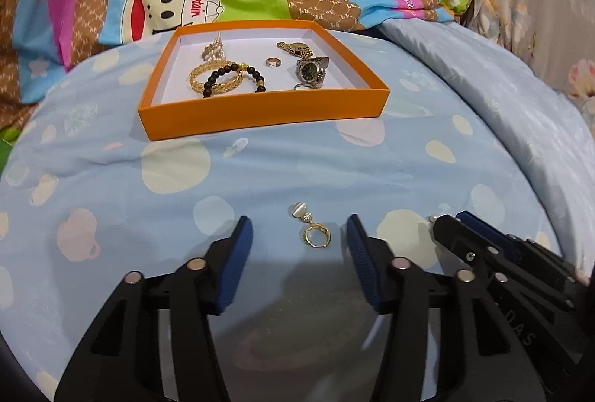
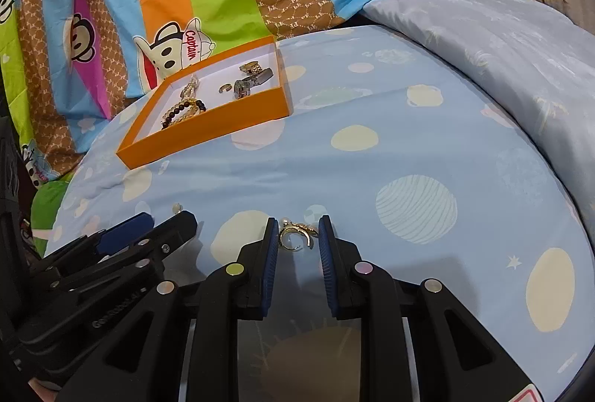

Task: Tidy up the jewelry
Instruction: 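Grasp the gold pearl ring with the right tool while the left tool grasps a small gold ring, then carry both rings into the orange box and open both tools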

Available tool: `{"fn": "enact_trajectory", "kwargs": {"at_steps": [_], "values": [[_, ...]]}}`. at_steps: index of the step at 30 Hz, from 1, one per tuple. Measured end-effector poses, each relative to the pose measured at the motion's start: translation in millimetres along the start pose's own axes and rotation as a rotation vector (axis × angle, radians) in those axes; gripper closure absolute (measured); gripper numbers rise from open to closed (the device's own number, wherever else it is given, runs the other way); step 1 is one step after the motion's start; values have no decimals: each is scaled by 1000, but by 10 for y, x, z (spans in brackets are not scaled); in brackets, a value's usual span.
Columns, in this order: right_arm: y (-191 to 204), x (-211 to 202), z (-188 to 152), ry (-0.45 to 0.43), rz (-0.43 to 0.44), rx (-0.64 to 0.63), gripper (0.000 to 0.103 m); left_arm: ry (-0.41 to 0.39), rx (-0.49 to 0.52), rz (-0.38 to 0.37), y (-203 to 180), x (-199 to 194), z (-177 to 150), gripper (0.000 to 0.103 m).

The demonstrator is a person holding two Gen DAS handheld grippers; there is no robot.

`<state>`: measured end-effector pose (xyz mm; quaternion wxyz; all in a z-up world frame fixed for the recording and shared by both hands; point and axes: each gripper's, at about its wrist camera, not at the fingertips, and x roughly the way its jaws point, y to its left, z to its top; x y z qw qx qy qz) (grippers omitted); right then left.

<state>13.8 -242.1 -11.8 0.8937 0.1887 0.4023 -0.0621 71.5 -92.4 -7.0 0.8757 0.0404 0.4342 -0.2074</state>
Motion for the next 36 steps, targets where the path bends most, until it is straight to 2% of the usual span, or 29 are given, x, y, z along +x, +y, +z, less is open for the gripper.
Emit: {"fn": "enact_trajectory", "kwargs": {"at_steps": [2,4,7,8,10,28,36], "values": [[-14,4,-3,2,6,8,82,-2,6,5,9,-3,-5,71],[-26,1,-6,1,11,13,82,-3,-1,1,36,-11,-11,74],[-28,-5,-7,-1,14,15,82,-5,-11,-4,90,-24,-19,83],[-27,-8,-9,-3,14,15,82,-5,-13,-4,105,-24,-18,91],[-27,-14,-9,-6,14,16,82,-4,-22,-24,164,-35,-22,90],[105,-94,-19,-36,51,-31,82,-31,-3,-35,327,-238,-125,91],[259,-154,39,-55,71,-61,82,-54,-24,-52,422,-396,-32,91]]}}
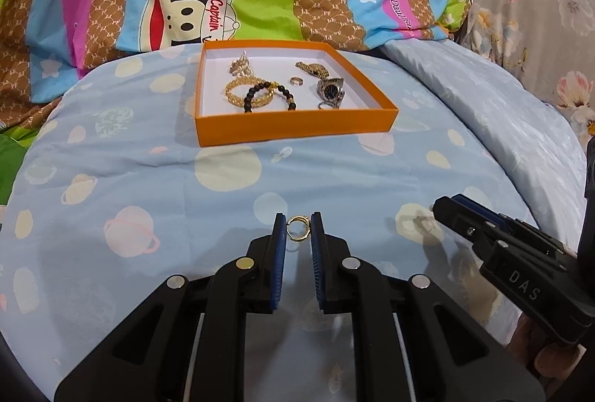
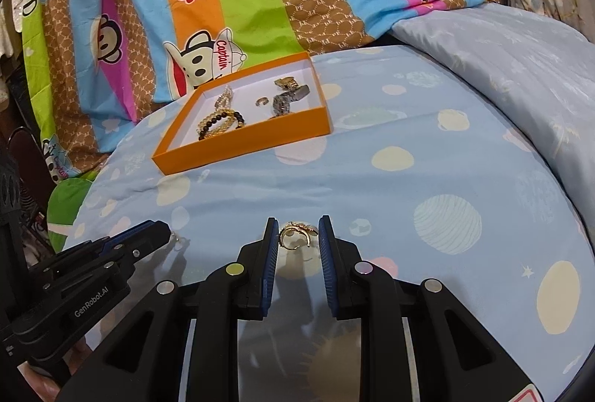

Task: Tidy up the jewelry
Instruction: 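Carry both rings into the orange box and open both tools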

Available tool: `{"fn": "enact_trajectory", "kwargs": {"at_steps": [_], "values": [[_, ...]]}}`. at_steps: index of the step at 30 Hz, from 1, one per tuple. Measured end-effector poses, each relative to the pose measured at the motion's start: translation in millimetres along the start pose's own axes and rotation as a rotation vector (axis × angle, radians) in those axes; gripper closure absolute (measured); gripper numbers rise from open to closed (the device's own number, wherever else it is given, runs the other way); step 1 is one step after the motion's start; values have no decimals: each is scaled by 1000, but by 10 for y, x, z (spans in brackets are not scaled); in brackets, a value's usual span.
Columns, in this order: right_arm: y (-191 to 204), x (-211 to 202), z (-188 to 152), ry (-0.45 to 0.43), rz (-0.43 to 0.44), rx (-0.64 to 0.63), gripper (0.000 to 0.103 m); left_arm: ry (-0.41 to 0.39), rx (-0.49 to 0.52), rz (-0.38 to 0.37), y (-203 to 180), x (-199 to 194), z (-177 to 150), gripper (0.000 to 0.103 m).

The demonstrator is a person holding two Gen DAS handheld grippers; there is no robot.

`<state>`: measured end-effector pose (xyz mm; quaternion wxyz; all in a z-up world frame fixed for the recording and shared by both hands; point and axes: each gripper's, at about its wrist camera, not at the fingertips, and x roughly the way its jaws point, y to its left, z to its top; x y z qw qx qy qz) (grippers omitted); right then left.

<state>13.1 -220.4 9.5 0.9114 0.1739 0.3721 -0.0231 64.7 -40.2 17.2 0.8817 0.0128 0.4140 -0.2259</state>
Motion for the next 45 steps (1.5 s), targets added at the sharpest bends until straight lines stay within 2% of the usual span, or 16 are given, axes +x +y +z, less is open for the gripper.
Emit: {"fn": "enact_trajectory", "kwargs": {"at_steps": [6,14,21,26,32,36,40,45], "values": [[126,63,207,-12,28,-34,82,-18,-6,-10,53,-38,216,90],[365,375,796,-39,57,-112,82,-124,9,6,181,-11,789,90],[489,843,1315,-50,56,-125,82,-179,30,43,234,370,1323,90],[520,1232,1581,-39,42,-122,82,-167,33,57,285,744,1552,90],[469,1564,1754,-15,36,-104,82,-134,10,54,405,1138,1723,90],[446,1718,1765,9,47,-90,81,-133,6,52,447,1246,1755,90],[460,1721,1746,-1,35,-101,80,-133,7,63,468,1269,1760,87],[477,1527,1712,-42,11,-115,80,-138,-5,80,473,1190,1747,87]]}}
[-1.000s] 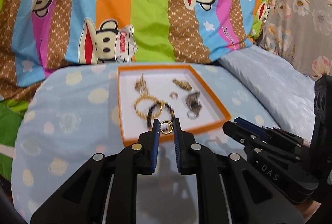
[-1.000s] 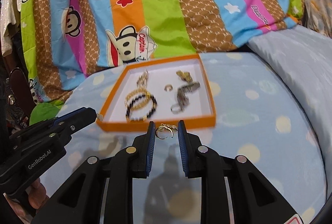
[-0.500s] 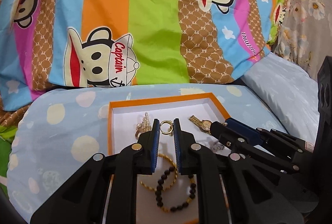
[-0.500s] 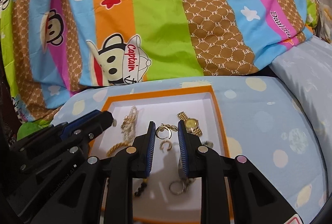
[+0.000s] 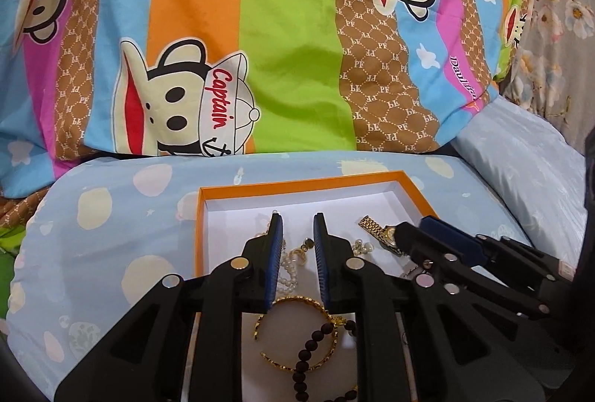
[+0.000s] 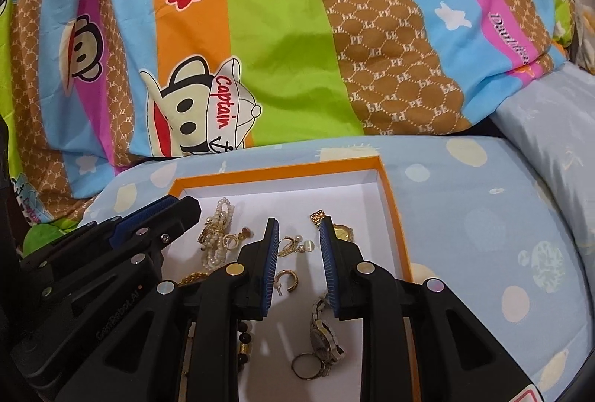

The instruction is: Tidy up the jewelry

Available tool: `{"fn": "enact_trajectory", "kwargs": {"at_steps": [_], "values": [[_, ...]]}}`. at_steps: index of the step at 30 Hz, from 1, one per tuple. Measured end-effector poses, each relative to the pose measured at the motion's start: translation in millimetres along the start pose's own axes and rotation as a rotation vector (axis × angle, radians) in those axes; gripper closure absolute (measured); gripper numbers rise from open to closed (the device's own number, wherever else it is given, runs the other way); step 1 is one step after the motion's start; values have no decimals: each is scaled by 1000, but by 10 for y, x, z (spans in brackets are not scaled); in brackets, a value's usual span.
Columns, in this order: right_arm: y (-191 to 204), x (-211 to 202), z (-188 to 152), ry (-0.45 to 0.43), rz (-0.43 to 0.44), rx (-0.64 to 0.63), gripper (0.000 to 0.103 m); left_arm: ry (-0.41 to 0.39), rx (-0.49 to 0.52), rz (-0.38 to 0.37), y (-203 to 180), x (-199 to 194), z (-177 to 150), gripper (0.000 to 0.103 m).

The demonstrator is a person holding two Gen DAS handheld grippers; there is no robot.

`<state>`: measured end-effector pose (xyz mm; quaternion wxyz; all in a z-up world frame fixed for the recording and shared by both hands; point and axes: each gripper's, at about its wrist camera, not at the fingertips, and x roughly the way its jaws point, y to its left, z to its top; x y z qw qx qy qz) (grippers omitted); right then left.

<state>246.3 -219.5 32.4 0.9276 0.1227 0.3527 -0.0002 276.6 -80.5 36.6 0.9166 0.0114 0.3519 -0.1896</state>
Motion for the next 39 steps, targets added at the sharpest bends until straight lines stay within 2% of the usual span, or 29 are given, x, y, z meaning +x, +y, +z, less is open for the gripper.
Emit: {"fn": "enact_trajectory", "kwargs": {"at_steps": [4,6,8,26,28,31,33,36,39], "values": [[32,-266,-125,-38,-40,-23,76,-13,2,11,-34,-165,-71,87],[36,-410,-240,-50,-55,-28,69,-14,-1,4,-59,-265,-154,87],[56,-521,-351,-55,-63,-31,67,-11,0,-1,-111,-348,-248,87],[92,-957,-825,-43,-84,16,67,18,3,44,-259,-796,-662,86],[104,-995,-896,-48,-100,8,64,16,13,56,-275,-836,-723,86],[140,-1035,-1010,-61,-133,-20,56,7,24,82,-269,-899,-847,86],[172,-1050,-1114,-63,-144,-40,55,-8,24,108,-250,-949,-971,77],[193,-1074,-1181,-58,-142,-46,54,-16,39,155,-240,-963,-1088,72],[133,-1084,-1177,-63,-131,-18,47,-19,21,163,-193,-948,-1111,65]]}}
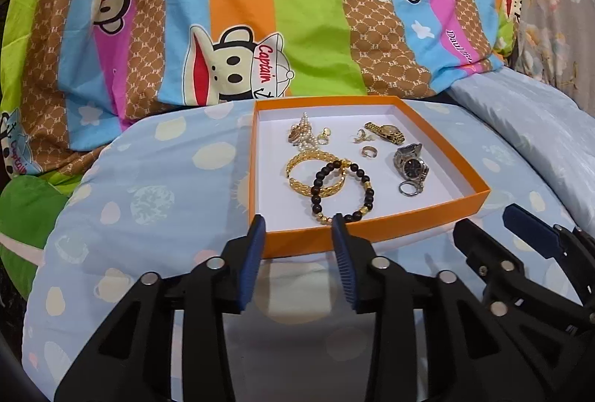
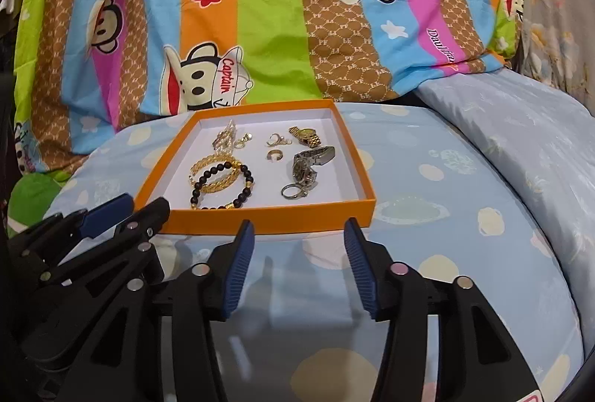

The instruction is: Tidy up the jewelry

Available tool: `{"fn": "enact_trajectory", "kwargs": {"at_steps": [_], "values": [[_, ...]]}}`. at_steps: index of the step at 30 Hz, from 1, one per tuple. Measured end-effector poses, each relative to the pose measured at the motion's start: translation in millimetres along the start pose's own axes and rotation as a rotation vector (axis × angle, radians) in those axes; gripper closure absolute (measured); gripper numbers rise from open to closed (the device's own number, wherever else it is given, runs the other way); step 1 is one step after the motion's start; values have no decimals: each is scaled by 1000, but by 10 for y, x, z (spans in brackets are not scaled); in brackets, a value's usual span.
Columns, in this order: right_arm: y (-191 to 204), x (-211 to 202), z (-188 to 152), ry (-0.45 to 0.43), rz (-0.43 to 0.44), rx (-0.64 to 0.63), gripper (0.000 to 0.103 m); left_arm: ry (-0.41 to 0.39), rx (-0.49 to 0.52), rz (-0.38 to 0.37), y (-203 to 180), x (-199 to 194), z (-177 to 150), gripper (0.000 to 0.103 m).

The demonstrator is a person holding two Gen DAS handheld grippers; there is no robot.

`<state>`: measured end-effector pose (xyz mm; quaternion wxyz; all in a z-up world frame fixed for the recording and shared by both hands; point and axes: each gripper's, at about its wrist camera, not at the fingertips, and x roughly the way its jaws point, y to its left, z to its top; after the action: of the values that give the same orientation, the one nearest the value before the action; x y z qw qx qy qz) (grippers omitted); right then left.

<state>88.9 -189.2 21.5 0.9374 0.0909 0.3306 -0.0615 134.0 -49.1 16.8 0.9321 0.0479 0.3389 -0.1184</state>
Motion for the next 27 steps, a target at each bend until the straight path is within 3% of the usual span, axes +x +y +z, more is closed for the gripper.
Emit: {"fn": "enact_trajectory", "kwargs": {"at_steps": [8,27], "values": [[-48,117,7,52,-2,32,44,9,-9,25,13,58,27,55],[-7,46,5,23,-59,5,44,0,11,106,-37,41,18,52]]}}
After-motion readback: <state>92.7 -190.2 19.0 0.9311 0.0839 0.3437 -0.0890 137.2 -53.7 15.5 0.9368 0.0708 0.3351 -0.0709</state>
